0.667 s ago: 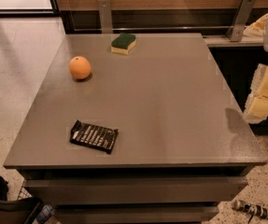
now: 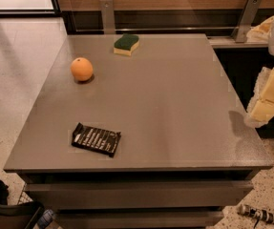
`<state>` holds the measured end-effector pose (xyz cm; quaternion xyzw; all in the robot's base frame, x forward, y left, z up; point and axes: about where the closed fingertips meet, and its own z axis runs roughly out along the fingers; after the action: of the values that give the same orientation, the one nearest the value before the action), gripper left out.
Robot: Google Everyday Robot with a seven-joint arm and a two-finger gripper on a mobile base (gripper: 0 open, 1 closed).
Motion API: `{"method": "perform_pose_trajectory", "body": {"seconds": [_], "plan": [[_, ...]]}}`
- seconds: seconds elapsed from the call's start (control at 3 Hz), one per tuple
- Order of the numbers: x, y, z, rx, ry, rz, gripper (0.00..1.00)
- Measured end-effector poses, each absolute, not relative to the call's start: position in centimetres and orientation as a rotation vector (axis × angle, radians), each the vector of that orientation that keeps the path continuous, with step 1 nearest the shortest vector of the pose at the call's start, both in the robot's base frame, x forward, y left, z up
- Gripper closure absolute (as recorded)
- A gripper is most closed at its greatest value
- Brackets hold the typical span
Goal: Move rxbar chocolate near sponge
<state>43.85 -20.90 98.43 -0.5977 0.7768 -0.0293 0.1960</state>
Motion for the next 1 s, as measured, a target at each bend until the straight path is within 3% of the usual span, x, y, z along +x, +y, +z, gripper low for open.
{"method": "perform_pose_trajectory", "body": {"seconds": [1.0], "plan": [[42.4, -14.1, 92.5, -1.432, 1.877, 0.334, 0.0]]}}
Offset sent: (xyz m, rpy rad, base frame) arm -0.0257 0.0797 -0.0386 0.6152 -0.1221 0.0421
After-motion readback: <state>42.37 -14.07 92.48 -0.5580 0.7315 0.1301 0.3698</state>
